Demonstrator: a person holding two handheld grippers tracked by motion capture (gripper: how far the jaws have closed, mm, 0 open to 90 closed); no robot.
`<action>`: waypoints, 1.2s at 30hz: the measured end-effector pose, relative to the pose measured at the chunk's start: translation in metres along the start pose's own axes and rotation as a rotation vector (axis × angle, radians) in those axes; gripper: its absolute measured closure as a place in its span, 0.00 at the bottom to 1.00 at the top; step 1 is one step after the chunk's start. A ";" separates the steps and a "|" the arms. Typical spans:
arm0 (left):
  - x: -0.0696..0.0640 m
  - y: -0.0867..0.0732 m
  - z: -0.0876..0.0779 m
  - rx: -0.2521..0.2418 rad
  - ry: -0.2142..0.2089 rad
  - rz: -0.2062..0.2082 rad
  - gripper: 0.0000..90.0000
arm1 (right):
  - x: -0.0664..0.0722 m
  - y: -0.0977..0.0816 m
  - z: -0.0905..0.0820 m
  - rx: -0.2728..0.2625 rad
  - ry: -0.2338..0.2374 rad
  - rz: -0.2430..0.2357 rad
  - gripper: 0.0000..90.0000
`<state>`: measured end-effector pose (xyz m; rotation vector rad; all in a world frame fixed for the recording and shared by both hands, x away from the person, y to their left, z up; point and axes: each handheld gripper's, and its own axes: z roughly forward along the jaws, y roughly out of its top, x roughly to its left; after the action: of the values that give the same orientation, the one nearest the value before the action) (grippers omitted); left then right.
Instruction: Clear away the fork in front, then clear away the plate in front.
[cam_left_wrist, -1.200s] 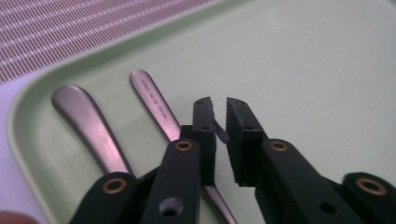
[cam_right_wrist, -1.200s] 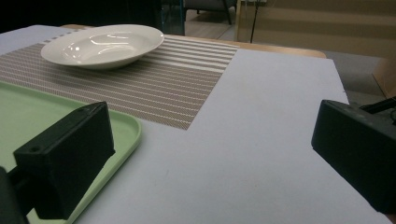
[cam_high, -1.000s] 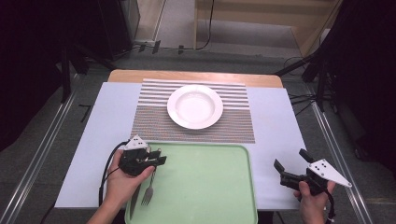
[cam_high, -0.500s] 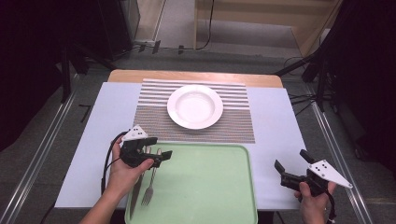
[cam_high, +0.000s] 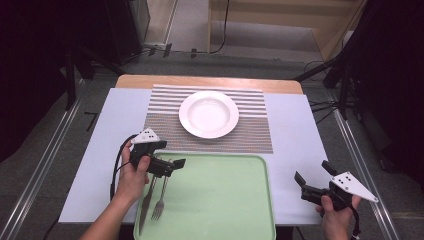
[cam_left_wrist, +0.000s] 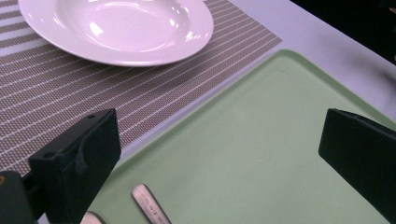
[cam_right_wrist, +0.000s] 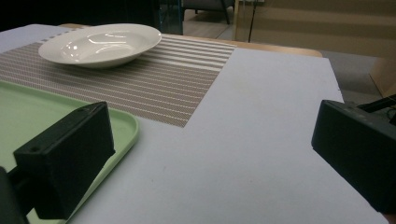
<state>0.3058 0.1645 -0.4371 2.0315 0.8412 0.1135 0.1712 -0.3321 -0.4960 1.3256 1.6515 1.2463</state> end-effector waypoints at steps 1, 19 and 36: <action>0.001 0.002 0.000 -0.002 0.003 0.002 0.00 | 0.000 0.000 0.000 0.001 -0.001 0.006 0.00; 0.010 0.028 0.006 -0.028 0.007 0.021 0.00 | 0.003 0.001 0.003 -0.006 0.007 -0.007 0.00; 0.030 0.048 0.014 -0.071 0.023 -0.015 0.00 | 0.001 0.001 0.001 -0.017 0.007 -0.016 0.00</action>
<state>0.3589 0.1548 -0.4146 1.9605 0.8556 0.1567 0.1719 -0.3309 -0.4954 1.2965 1.6494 1.2543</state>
